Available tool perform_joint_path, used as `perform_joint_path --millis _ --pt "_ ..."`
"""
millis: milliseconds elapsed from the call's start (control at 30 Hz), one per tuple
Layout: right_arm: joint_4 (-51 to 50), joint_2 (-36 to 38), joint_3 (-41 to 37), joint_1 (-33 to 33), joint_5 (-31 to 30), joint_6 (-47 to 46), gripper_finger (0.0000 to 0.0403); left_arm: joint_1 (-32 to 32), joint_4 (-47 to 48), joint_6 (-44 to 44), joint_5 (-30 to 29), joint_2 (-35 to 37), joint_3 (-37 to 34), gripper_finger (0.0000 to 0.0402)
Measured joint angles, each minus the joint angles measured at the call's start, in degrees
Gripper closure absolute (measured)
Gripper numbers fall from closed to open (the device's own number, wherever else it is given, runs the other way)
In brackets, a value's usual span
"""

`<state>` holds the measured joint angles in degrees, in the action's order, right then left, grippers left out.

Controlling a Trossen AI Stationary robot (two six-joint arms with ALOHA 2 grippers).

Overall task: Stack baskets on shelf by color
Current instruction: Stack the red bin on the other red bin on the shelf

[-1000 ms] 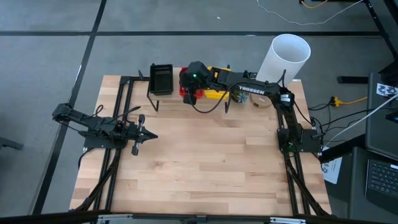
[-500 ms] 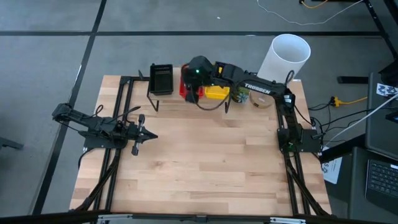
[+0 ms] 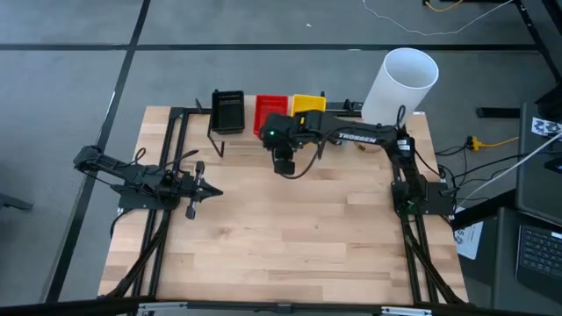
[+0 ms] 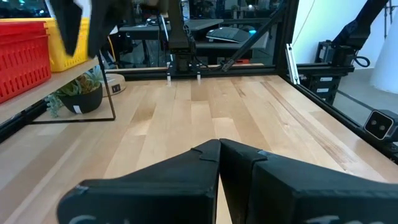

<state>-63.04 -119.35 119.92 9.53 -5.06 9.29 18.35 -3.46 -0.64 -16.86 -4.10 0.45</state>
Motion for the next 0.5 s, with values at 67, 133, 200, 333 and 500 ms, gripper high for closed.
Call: perform_joint_path --millis 67,133,200,333,500 --pt "2.5 -0.1 -1.7 0.3 -2.5 0.7 0.0292 0.0 0.0 0.0 0.0 0.0 0.0 0.0399" --pt "6.4 -0.1 -2.7 0.7 -2.8 1.8 0.0292 0.0 0.0 0.0 0.0 0.0 0.0 0.0399" --pt "8.0 -0.1 -3.0 0.9 -3.1 2.0 0.0292 0.0 0.0 0.0 0.0 0.0 0.0 0.0399" --pt "9.4 0.0 -3.0 1.3 -6.3 3.1 0.0292 0.0 0.0 0.0 0.0 0.0 0.0 0.0399" --pt "10.1 0.0 -3.0 2.1 -6.9 4.2 0.0292 0.0 0.0 0.0 0.0 0.0 0.0 0.0399"
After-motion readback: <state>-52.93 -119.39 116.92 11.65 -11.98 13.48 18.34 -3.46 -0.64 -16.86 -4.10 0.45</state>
